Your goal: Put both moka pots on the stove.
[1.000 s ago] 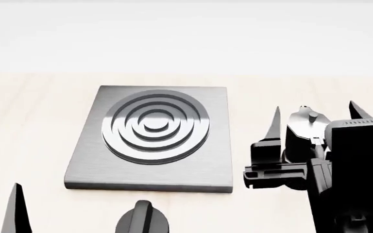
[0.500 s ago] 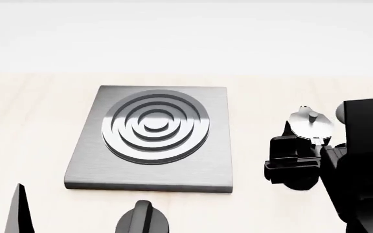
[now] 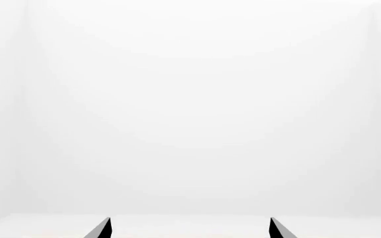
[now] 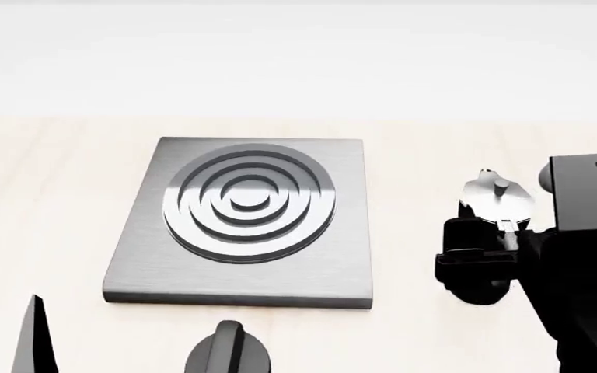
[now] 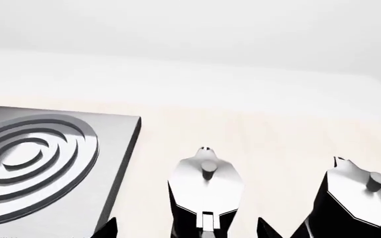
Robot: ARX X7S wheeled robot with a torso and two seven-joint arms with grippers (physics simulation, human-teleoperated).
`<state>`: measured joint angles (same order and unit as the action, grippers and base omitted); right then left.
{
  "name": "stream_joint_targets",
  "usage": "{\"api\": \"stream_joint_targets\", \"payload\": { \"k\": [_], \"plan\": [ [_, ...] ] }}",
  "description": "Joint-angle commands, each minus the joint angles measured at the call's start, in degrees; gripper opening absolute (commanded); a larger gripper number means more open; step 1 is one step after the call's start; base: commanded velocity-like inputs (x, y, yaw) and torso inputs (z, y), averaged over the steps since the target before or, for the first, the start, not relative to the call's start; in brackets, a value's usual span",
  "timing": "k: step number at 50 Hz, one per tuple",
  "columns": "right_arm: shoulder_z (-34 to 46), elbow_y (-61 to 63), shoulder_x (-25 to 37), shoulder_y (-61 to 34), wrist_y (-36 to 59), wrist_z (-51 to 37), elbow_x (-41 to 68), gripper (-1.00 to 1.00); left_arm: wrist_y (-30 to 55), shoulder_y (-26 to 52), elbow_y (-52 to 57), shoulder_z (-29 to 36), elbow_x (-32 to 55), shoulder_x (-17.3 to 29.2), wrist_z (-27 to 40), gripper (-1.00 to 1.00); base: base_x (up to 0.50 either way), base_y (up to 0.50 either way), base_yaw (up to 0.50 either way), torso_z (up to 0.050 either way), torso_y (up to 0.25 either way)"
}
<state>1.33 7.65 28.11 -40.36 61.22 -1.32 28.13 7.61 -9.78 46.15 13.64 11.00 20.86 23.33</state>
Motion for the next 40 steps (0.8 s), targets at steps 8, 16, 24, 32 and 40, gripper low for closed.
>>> {"api": "stream_joint_targets", "payload": {
  "k": [8,16,24,32,40],
  "plan": [
    [3.55,-10.13,-0.73,-2.75,-4.42,1.42,-2.91,1.0,-0.45,0.22,-0.83,0.2,0.11,0.33,0.35,1.0,0.0,0.0,0.0,0.0,0.0],
    [4.41,-13.12,-1.07,-2.92,-5.9,1.62,-3.77,1.0,-0.63,0.22,-0.91,0.3,0.16,0.47,0.53,1.0,0.0,0.0,0.0,0.0,0.0],
    [4.38,-14.59,-1.12,-1.89,-7.38,1.77,-4.04,1.0,-0.53,0.39,-0.96,0.57,0.18,0.58,0.68,1.0,0.0,0.0,0.0,0.0,0.0],
    [4.39,-15.4,-1.35,-0.65,-8.44,2.01,-3.99,1.0,-0.5,0.43,-0.88,0.73,0.19,0.69,0.91,1.0,0.0,0.0,0.0,0.0,0.0],
    [4.42,-16.37,-1.51,-0.38,-9.47,2.18,-4.1,1.0,-0.73,0.4,-0.91,0.75,0.41,0.89,1.0,1.0,0.0,0.0,0.0,0.0,0.0]
  ]
}}
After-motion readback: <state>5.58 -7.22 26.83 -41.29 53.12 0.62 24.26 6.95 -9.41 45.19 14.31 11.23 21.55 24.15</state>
